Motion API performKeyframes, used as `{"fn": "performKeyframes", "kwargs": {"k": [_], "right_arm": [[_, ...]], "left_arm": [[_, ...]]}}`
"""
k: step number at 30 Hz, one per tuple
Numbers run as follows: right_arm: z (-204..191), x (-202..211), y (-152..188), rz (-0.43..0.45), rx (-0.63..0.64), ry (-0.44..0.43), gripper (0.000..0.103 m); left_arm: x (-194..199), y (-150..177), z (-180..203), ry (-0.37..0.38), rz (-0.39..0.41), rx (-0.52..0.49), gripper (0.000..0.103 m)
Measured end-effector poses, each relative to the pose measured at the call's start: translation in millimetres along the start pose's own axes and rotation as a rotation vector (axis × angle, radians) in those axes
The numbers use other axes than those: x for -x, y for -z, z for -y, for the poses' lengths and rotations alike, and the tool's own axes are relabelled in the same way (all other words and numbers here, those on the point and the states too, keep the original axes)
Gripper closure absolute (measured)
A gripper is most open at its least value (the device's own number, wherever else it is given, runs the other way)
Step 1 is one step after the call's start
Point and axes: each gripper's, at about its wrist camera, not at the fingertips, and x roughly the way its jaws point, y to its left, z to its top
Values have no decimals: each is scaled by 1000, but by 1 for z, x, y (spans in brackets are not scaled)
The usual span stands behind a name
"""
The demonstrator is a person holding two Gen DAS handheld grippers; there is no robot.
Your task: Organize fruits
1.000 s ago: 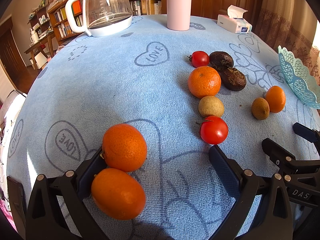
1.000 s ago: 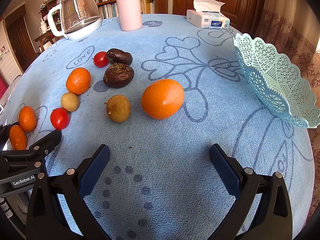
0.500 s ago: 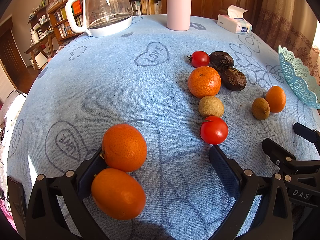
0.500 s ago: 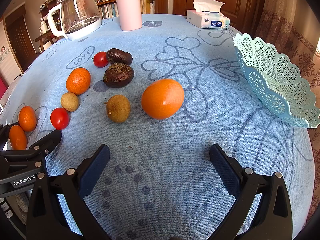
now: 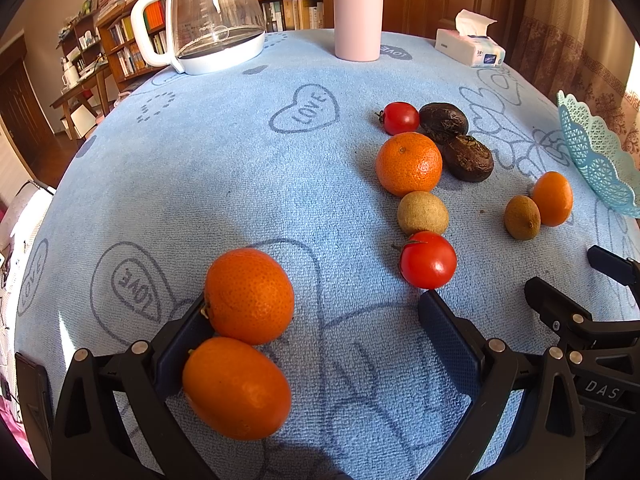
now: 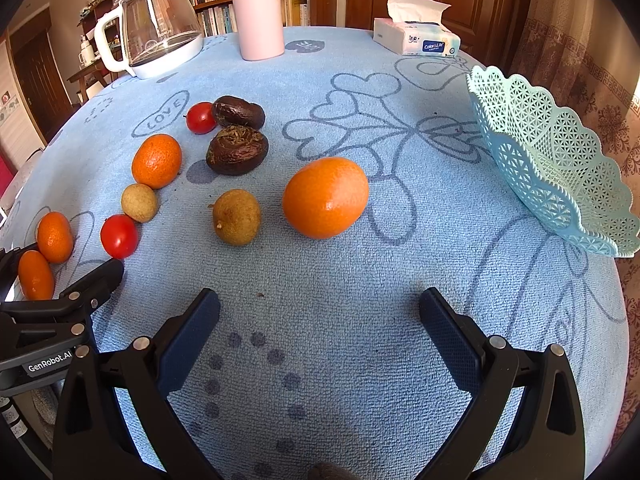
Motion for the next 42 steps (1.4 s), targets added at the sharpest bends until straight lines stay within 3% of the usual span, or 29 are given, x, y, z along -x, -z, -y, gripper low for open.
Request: {"fn": "performKeyframes", "kwargs": {"k": [8,15,23,26,38,42], "right_arm": [[1,-1,-1,-3,13,-10,2],[5,5,-1,15,15,-72,2],[9,36,-4,201,1,-132,2],[11,43,-3,234,-10,-156,2],[15,47,-3,266,-30,-199,2],[14,45,-2,250,-22,-203,2]], "left_arm": [[2,0,-3,10,3,7,5],[5,-1,-4,20,22,21,5],[21,-2,-6,-34,102,34,5],[26,-4,-7,-73,133,27,5],[60,-11,-44,-100,221,87,5],[65,-5,-58,-88,214,111,5]]}}
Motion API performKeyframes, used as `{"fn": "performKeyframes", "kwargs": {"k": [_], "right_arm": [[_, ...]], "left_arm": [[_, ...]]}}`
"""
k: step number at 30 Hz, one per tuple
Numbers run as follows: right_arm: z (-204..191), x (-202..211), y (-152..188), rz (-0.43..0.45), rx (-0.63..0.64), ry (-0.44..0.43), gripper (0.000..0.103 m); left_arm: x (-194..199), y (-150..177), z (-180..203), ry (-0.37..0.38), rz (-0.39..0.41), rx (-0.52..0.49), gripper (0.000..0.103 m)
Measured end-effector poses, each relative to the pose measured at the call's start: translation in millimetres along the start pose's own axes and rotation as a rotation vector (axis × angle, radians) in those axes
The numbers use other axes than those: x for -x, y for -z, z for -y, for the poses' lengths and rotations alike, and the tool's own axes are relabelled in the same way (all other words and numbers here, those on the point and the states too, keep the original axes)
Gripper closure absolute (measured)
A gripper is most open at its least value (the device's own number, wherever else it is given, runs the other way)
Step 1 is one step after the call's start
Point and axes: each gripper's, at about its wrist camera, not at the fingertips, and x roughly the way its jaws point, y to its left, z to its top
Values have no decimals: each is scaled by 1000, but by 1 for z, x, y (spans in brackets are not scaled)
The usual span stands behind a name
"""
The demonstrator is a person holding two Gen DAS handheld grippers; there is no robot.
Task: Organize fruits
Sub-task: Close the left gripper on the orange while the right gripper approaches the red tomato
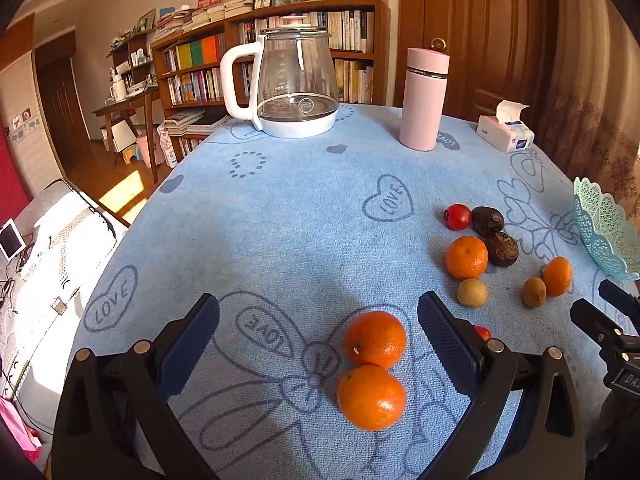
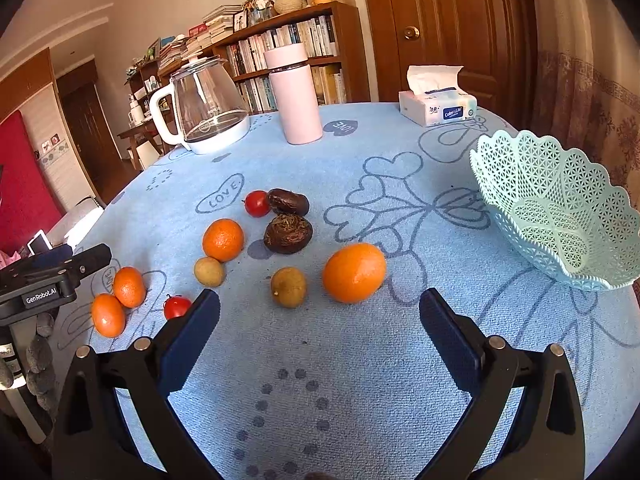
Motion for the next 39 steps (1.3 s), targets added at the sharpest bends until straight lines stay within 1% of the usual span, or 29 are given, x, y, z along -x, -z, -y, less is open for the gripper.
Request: {"fn": "performKeyframes", "kwargs": {"k": [3,9,15,17,18,19,21,24,28,29,31,34,39], "right_arm": [[0,-2,1,-11,-1,-2,2],[4,-5,1,-24,-23,-3,2],[5,-5,2,-25,-25,-4,2],[5,-4,2,-25,-24,-5,2],[5,-4,2,-25,-24,-5,2],[5,-5,2,-25,-24,-4,2],[5,-5,3,-27,-27,-5,2],[6,-6,3,-31,-29,-7,2],[5,-6,3,-33,-25,-11,2],[5,-6,4,-33,-24,-13,2],[4,-6,4,-32,-24,-15,2],[5,-6,4,-31,-25,-18,2],[5,-6,3,-31,-30,-19,2]], "left_arm": [[0,7,-1,-2,-15,-12,5],[-1,22,7,40,-53,-44,5],[1,36,12,56,-69,-68,6],[-1,37,12,60,-79,-66,10],[-2,37,11,66,-83,-64,16],[-3,37,10,72,-89,-59,20],[-5,38,9,78,-100,-51,22],[-8,38,10,99,-116,-49,31],[-11,42,12,145,-140,-56,46],[-12,42,12,169,-148,-49,53],[-11,43,11,199,-151,-37,61],[-9,43,12,222,-148,-32,63],[-3,42,15,233,-134,-41,63]]}}
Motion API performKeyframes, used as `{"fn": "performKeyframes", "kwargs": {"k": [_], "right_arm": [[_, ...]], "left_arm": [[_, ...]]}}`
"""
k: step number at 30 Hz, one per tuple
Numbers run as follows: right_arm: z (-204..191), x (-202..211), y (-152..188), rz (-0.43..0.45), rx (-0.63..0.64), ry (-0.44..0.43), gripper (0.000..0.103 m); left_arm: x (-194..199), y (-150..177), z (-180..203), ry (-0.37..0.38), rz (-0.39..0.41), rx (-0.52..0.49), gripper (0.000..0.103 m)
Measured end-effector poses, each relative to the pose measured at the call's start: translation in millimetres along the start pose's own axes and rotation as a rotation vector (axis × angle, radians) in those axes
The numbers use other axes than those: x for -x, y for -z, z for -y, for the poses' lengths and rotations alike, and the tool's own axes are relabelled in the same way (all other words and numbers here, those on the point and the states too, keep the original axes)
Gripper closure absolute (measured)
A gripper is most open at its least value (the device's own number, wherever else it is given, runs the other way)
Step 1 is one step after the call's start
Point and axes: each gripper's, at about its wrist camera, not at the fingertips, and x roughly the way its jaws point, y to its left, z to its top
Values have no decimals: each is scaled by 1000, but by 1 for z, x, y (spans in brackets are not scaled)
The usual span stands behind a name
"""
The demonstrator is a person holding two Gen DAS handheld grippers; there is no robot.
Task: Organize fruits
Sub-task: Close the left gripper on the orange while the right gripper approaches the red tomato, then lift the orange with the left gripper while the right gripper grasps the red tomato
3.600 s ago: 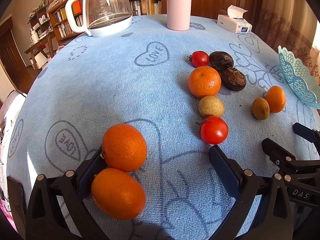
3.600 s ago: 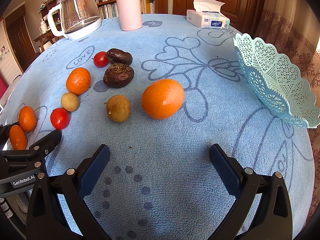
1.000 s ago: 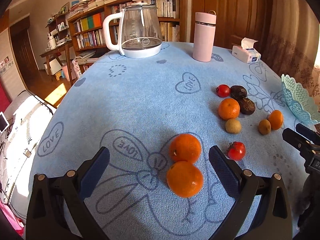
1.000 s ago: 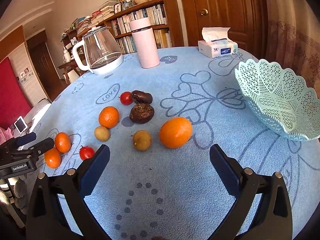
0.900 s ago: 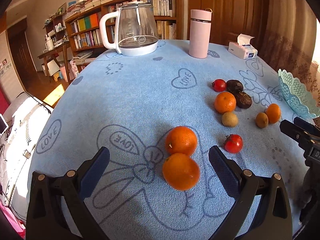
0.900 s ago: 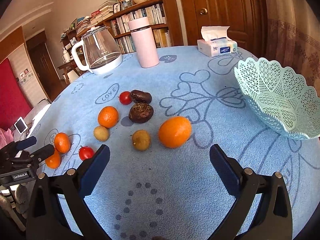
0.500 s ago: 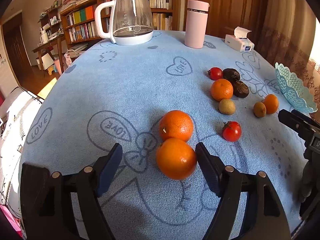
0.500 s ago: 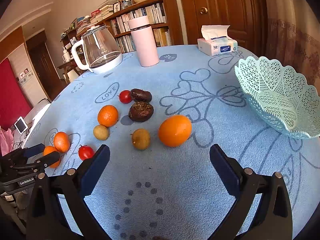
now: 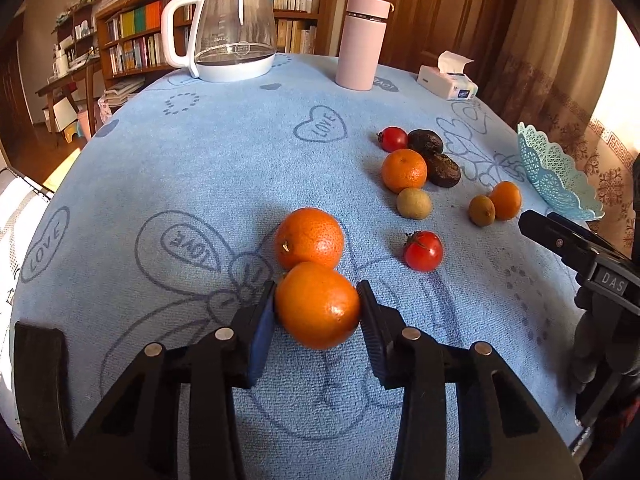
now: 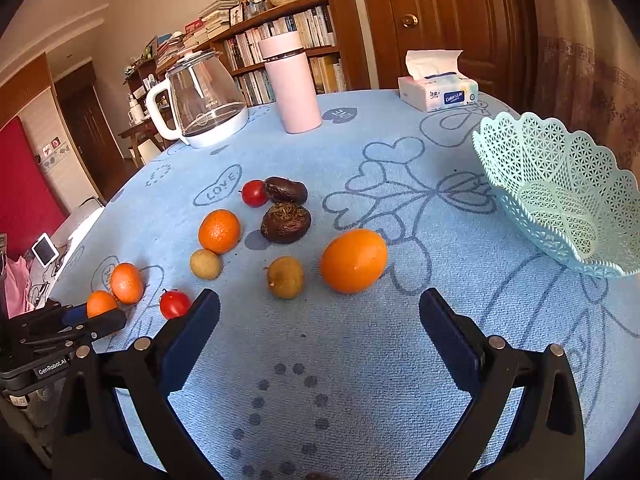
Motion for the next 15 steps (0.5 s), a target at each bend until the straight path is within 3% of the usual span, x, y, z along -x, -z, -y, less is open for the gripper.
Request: {"fn": "performKeyframes", "kwargs": {"k": [15], "right_arm": [[15,-5,-4,-27,-77,-28,2]], "left_arm": [[26,-11,-24,-41,76,47,63]]}}
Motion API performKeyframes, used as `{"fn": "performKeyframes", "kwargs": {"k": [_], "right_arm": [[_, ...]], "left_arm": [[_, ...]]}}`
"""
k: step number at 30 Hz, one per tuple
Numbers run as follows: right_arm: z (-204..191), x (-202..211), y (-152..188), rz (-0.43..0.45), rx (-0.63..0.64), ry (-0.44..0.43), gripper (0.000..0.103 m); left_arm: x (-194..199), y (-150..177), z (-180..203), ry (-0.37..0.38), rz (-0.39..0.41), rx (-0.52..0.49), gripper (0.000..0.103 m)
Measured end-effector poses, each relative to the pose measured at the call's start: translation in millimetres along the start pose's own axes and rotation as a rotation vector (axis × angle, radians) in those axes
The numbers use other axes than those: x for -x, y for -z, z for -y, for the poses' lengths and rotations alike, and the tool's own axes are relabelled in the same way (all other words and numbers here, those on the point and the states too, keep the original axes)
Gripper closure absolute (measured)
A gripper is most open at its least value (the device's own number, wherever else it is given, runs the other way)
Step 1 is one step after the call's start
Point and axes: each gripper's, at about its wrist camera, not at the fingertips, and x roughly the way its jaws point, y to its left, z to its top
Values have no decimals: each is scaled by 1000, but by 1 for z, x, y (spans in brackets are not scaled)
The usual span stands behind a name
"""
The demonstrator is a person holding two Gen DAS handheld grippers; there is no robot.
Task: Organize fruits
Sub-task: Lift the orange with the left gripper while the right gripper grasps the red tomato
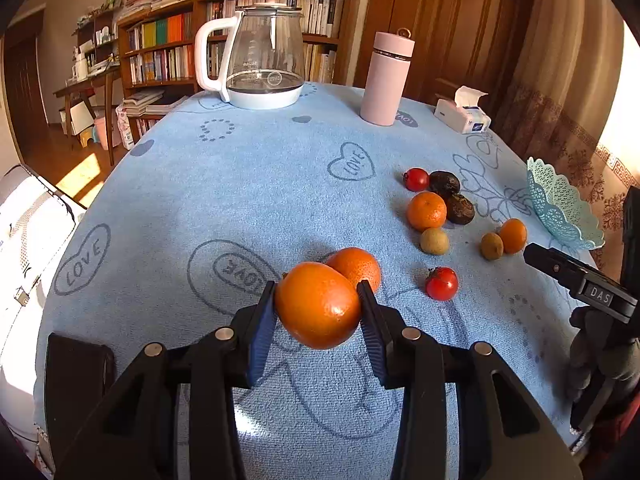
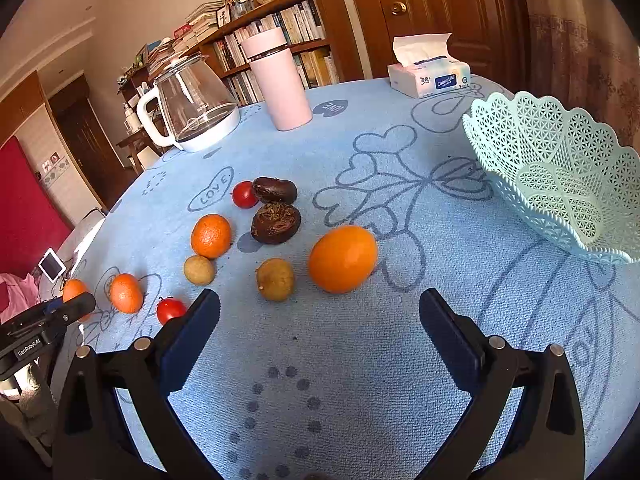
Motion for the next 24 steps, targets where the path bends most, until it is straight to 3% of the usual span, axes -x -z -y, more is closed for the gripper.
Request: {"fn": "performKeyframes", "kwargs": {"k": [6,12,19,24], "right_arm": [[2,11,-12,40,-18,-9,2],[-29,7,-8,9,47,-107,3],[-83,-11,8,-83,186,-204,24],[-106,-29,13,-145,262,-203,37]], "left_arm": [[4,-3,-4,-7,13,9,63],[5,-2,-4,-15,16,-5,63],[10,-1,-15,-23,33,7,63],[9,0,-20,-27,24,24,63]]}}
